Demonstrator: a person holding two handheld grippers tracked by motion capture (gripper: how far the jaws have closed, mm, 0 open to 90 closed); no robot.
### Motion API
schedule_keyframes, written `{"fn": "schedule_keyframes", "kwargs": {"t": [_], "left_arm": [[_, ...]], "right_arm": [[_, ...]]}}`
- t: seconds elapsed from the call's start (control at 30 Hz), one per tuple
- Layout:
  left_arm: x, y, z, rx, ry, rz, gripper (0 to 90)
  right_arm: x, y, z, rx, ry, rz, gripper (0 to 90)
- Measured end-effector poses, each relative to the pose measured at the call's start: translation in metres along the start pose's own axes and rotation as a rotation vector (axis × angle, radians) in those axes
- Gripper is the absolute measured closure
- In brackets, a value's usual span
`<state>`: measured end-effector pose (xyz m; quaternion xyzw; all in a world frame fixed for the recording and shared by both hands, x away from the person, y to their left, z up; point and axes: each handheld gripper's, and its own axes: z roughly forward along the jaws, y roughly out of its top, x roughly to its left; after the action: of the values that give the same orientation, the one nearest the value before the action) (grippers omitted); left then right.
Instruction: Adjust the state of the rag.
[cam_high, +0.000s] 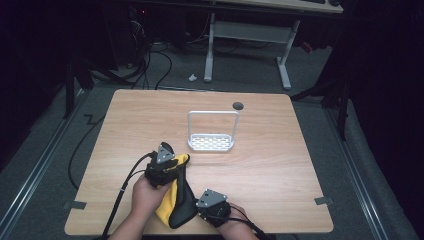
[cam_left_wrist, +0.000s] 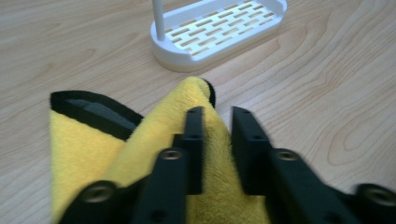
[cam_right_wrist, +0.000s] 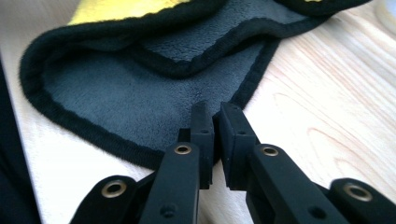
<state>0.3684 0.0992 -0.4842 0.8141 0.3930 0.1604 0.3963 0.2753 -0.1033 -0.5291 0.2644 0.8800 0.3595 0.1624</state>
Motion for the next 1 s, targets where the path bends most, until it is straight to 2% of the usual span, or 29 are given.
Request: {"fn": "schedule_keyframes", "kwargs": {"t": [0.03,0.17,0.2,0.23,0.27,0.33,0.37,0.47,0.5,0.53,0.57,0.67,0.8,0.87,0.93,1.0], "left_arm": [[0.000,-0.001,-0.004,-0.012,0.003,0.005,84.8],[0.007,-0.008,-0.035,-0.090,-0.002,-0.013,86.0],[0.009,-0.011,-0.042,-0.105,-0.007,-0.012,86.1],[0.010,-0.014,-0.048,-0.116,-0.013,-0.013,86.1],[0.010,-0.019,-0.056,-0.134,-0.024,-0.021,86.1],[0.011,-0.026,-0.065,-0.155,-0.028,-0.024,86.0],[0.012,-0.031,-0.069,-0.161,-0.038,-0.027,86.0],[0.009,-0.043,-0.074,-0.165,-0.083,-0.045,86.0],[0.007,-0.047,-0.075,-0.169,-0.100,-0.044,86.0],[0.004,-0.051,-0.075,-0.171,-0.116,-0.044,86.0],[0.000,-0.055,-0.074,-0.165,-0.132,-0.037,85.7],[-0.012,-0.066,-0.066,-0.135,-0.167,-0.013,85.4],[-0.022,-0.078,-0.047,-0.075,-0.222,-0.012,84.8],[-0.026,-0.081,-0.043,-0.047,-0.229,-0.003,84.3],[-0.029,-0.084,-0.040,-0.019,-0.238,-0.005,83.8],[-0.033,-0.087,-0.040,0.006,-0.231,0.016,79.7]], "right_arm": [[-0.002,-0.001,-0.001,0.002,-0.019,0.006,86.6],[-0.011,-0.004,-0.005,0.011,-0.043,0.027,87.1],[-0.018,-0.008,-0.008,0.012,-0.063,0.052,87.2],[-0.018,-0.008,-0.008,0.012,-0.063,0.052,87.2],[-0.027,-0.013,-0.012,0.015,-0.090,0.073,88.5],[-0.035,-0.017,-0.017,0.019,-0.123,0.099,89.3],[-0.035,-0.017,-0.017,0.019,-0.123,0.099,89.3],[-0.050,-0.027,-0.024,0.025,-0.165,0.141,89.3],[-0.057,-0.032,-0.029,0.031,-0.197,0.161,89.4],[-0.057,-0.032,-0.029,0.031,-0.197,0.161,89.4],[-0.063,-0.037,-0.034,0.036,-0.221,0.180,89.5],[-0.068,-0.042,-0.038,0.037,-0.244,0.196,89.5],[-0.079,-0.052,-0.047,0.046,-0.297,0.233,89.5],[-0.086,-0.060,-0.055,0.050,-0.318,0.272,89.4],[-0.087,-0.062,-0.057,0.049,-0.319,0.278,89.4],[-0.087,-0.069,-0.066,0.064,-0.339,0.272,89.4]]}}
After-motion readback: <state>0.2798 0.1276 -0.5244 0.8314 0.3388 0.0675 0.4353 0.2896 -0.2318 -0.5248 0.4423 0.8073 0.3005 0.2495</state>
